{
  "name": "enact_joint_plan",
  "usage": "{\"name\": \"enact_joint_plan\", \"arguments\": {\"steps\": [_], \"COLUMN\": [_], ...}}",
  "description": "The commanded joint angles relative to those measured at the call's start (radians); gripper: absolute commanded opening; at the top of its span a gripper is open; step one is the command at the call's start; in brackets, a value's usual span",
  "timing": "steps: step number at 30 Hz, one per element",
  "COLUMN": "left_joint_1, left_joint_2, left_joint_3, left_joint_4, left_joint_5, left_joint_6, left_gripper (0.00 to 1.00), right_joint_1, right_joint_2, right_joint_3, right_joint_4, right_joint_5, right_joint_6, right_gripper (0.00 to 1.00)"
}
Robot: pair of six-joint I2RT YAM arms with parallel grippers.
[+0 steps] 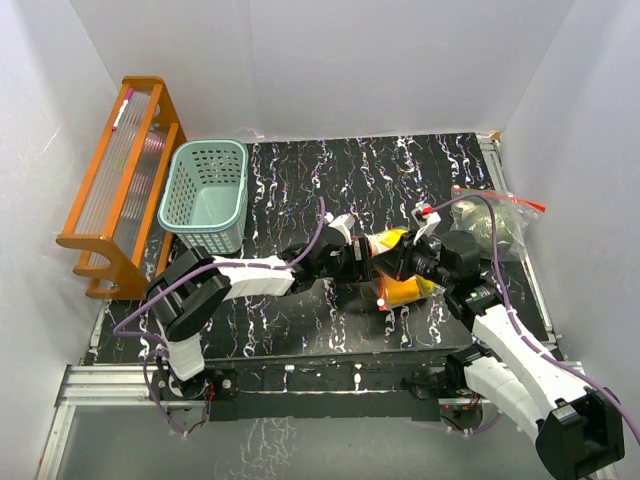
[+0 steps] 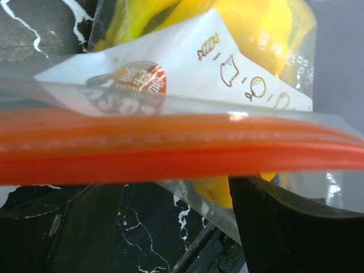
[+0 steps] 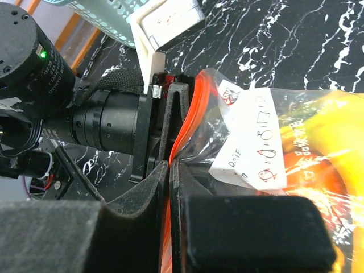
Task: Open the zip-top bag and remove the fake food
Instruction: Open the zipper of the food storage bag at the center of the board.
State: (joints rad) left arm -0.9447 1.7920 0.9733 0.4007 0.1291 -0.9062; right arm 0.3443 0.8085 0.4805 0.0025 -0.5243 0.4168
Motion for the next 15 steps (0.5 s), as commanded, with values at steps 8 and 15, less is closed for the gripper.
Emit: {"name": "enact_joint_plan", "arguments": {"steps": [8,15], "left_joint_1": [-0.004,-0.005], "left_joint_2": [-0.023,-0.065], "left_joint_3": [-0.212,-0.375], "left_joint_4": [0.360,0.706], "left_joint_5": [0.092,0.061], "left_joint_6": [-0.103,-0.234], "left_gripper": [0.64,0.63], "right_joint_1": [0.012,0.011], "right_joint_2": [-0.058,-0.071], "right_joint_3": [0.022,0.032], "right_joint_4": [0.030,0.025], "right_joint_5": [0.008,0.006], "right_joint_6": [-0.014,-0.017], "right_gripper": [0.08,0.08]}}
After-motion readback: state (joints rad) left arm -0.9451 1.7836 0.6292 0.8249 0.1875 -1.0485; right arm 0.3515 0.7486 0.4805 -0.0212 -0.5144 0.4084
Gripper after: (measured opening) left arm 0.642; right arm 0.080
